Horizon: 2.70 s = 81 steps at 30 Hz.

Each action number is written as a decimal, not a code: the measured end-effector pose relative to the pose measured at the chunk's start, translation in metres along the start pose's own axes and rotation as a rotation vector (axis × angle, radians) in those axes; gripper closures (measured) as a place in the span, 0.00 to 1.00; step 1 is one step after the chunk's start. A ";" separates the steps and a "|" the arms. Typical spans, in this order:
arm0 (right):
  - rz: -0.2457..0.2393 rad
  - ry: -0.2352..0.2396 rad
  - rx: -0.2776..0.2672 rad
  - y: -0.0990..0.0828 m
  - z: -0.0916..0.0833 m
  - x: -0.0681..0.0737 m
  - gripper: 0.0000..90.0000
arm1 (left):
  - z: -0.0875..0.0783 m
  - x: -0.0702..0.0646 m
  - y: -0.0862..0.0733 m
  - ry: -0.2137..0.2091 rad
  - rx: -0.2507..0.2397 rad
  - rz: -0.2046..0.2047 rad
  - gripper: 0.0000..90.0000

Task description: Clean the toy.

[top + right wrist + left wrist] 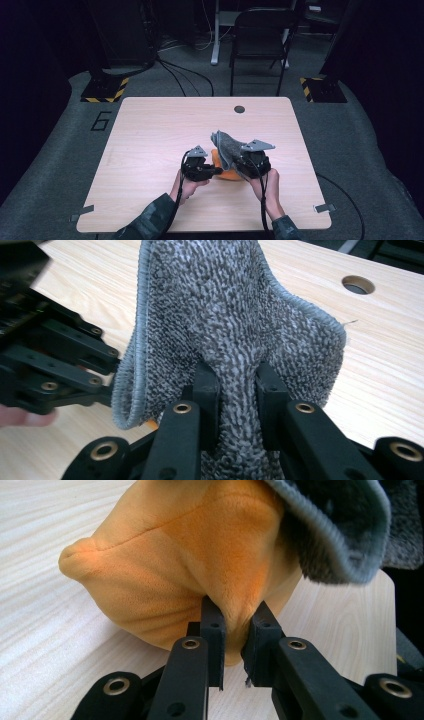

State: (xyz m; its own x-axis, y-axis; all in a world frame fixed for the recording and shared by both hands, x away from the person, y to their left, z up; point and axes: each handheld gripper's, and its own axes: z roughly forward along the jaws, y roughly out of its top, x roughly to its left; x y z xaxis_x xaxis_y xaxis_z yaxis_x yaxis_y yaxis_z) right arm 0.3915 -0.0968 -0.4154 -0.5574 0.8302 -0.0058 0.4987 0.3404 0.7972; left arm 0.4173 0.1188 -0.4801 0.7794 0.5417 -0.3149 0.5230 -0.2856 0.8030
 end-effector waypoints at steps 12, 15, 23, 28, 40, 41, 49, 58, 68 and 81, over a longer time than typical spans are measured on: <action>0.002 -0.084 0.050 -0.014 -0.001 -0.020 0.85 | 0.001 0.002 -0.003 -0.008 0.004 -0.009 0.90; 0.055 -0.102 0.083 -0.025 0.002 -0.042 0.85 | 0.002 0.002 -0.003 -0.011 0.003 -0.011 0.90; 0.126 -0.155 0.246 -0.057 0.024 -0.079 0.85 | 0.001 0.003 -0.004 -0.019 -0.002 -0.009 0.90; 0.141 -0.154 0.160 -0.043 0.001 -0.079 0.86 | 0.000 0.005 -0.004 -0.020 -0.010 -0.011 0.89; 0.008 0.061 -0.055 0.005 -0.031 0.002 0.85 | 0.001 0.002 -0.004 -0.016 -0.007 0.008 0.89; -0.005 0.068 -0.032 0.003 -0.024 0.007 0.85 | 0.002 0.002 -0.004 -0.015 -0.008 0.004 0.89; -0.048 0.012 0.026 -0.007 -0.006 0.006 0.85 | 0.003 0.004 -0.005 -0.017 0.003 0.005 0.89; 0.022 -0.034 0.064 -0.017 -0.006 -0.024 0.84 | 0.003 0.003 -0.006 -0.021 0.000 -0.001 0.89; 0.088 -0.080 0.117 -0.030 0.004 -0.049 0.84 | 0.004 0.002 -0.006 -0.021 -0.002 0.007 0.89; 0.139 -0.146 0.258 -0.057 0.031 -0.078 0.84 | 0.004 0.003 -0.006 -0.028 -0.007 -0.001 0.89</action>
State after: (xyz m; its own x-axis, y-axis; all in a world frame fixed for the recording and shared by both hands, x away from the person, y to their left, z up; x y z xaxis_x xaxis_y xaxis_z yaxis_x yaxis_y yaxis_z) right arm 0.4270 -0.1674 -0.4789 -0.3809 0.9246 -0.0091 0.7255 0.3050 0.6169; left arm 0.4181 0.1191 -0.4878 0.7880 0.5198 -0.3300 0.5217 -0.2790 0.8062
